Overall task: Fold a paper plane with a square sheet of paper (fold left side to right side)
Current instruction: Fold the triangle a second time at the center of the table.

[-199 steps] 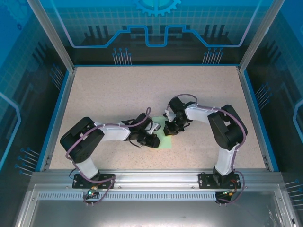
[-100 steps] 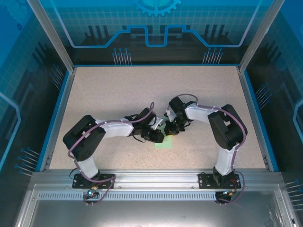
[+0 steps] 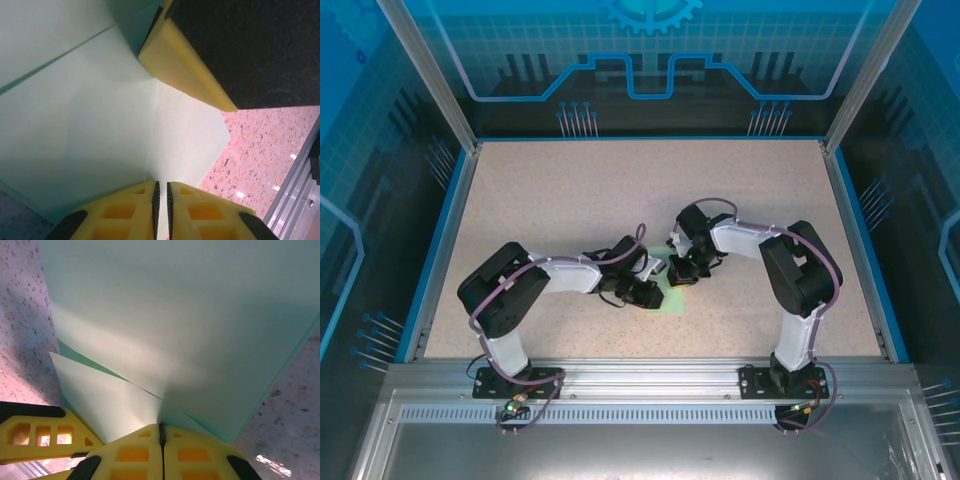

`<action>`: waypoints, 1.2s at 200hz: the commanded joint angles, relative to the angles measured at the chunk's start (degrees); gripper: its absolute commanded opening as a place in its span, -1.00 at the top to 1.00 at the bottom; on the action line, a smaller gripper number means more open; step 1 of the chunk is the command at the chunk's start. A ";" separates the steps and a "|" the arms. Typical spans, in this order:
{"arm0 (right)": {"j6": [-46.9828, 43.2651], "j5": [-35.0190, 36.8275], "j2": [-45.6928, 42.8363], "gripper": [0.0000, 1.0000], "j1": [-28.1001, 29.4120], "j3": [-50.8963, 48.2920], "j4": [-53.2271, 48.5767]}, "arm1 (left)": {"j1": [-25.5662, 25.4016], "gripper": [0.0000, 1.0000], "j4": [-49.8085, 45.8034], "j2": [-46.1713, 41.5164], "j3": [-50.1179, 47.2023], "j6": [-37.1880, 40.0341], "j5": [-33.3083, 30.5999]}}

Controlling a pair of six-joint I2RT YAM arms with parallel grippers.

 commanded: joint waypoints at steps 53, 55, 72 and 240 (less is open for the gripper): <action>-0.66 5.84 2.49 0.88 0.38 -0.69 -3.02 | -0.47 0.68 -6.34 -4.47 -8.13 0.60 -0.31; -0.65 5.87 2.54 0.88 0.36 -0.65 -3.04 | -0.50 0.68 -6.49 -4.56 -8.26 0.65 -0.29; -0.69 5.83 2.41 0.88 0.36 -0.60 -3.16 | -0.48 0.69 -6.96 -5.20 -9.13 0.69 -0.66; 2.68 3.08 -20.15 -0.07 -4.55 -9.07 7.33 | 8.82 -0.08 3.08 -20.08 -9.46 -8.43 1.15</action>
